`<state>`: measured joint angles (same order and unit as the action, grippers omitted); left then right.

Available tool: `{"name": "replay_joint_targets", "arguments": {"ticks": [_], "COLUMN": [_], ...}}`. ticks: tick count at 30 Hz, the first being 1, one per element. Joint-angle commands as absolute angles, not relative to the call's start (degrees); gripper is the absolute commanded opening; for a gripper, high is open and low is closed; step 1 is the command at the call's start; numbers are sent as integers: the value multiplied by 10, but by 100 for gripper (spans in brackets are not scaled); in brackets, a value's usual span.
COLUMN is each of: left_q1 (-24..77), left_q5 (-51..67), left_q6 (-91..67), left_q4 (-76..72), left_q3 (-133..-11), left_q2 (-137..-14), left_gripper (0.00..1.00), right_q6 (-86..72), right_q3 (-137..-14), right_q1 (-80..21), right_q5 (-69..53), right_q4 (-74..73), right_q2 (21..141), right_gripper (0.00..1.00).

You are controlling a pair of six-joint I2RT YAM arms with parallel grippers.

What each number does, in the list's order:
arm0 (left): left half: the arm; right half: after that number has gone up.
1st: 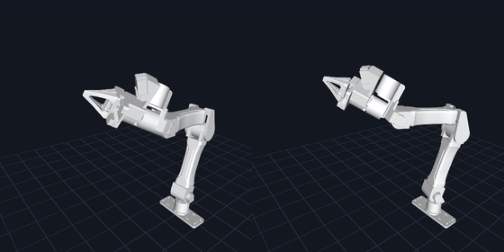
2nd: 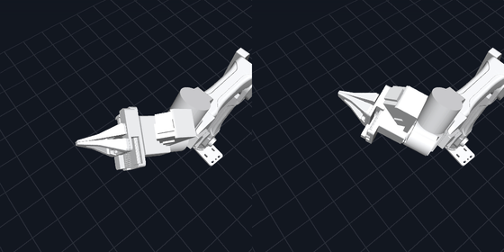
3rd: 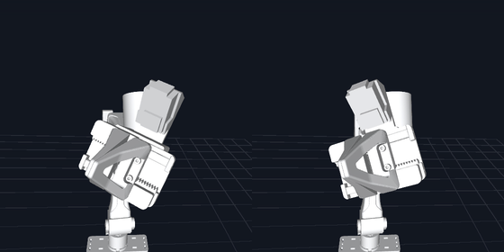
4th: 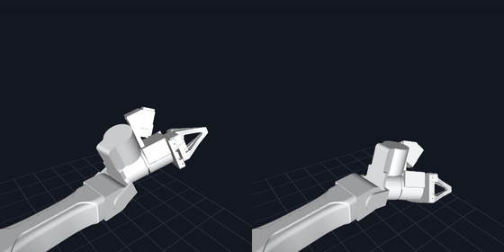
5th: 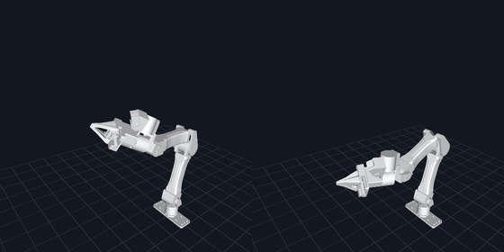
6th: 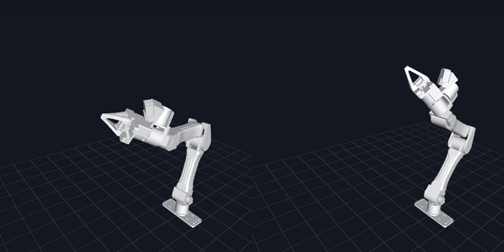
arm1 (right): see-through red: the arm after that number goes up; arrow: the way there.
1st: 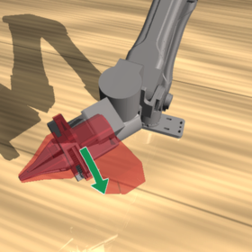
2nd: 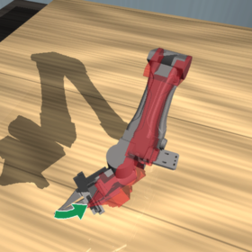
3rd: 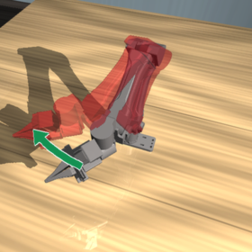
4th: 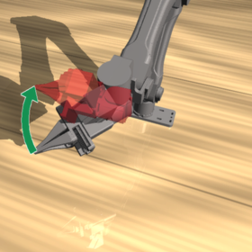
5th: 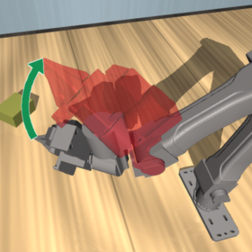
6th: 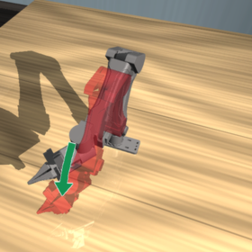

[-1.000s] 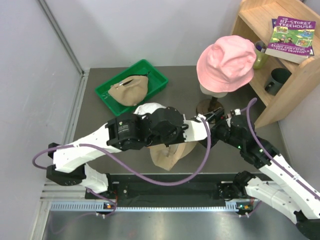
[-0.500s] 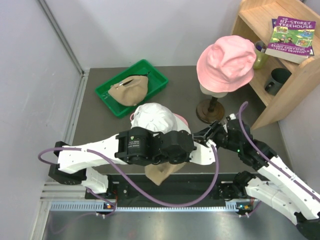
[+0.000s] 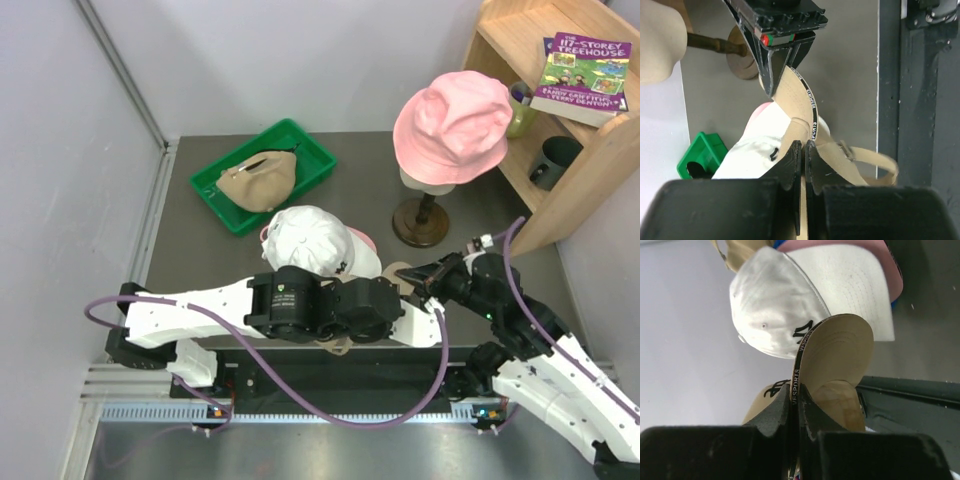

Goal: Stack the hats

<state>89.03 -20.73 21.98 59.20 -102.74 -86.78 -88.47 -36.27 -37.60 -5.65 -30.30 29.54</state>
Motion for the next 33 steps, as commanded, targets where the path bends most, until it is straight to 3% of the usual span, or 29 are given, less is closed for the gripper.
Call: {"name": "replay_joint_targets", "arguments": {"ticks": [1, 7, 14, 15, 16, 17, 19, 22, 30, 33], "left_q1": [882, 886, 890, 890, 890, 890, 890, 890, 884, 831], "left_q5": [-256, -257, -268, -272, -277, -282, -280, -283, -236, -125], "left_q6": [228, 210, 176, 168, 157, 132, 108, 65, -27, -54], "left_q4": [527, 516, 526, 526, 524, 517, 505, 472, 374, 395], "left_q3": [-1025, -1041, -1038, -1035, -1031, -1021, -1010, -981, -926, -953], "left_q2": [-865, -874, -867, -864, -861, -858, -841, -804, -719, -730], "left_gripper": [0, 0, 0, 9, 37, 57, 78, 97, 99, 99], "right_q6": [-857, -855, -840, -837, -837, -837, -842, -840, -759, -710], "right_q3": [-362, -377, -395, -397, -404, -407, -421, -458, -580, -622], "right_q1": [-382, -383, -382, -382, -382, -382, -382, -382, -382, -382], "right_q5": [-31, 26, 26, 31, 36, 40, 53, 76, 135, 172], "right_q4": [-329, -394, -409, -409, -409, -409, -412, -425, -488, -501], "right_q2": [214, 137, 137, 137, 136, 135, 129, 120, 139, 146], "right_gripper": [0, 0, 0, 0, 0, 0, 0, 0, 0, 0]}}
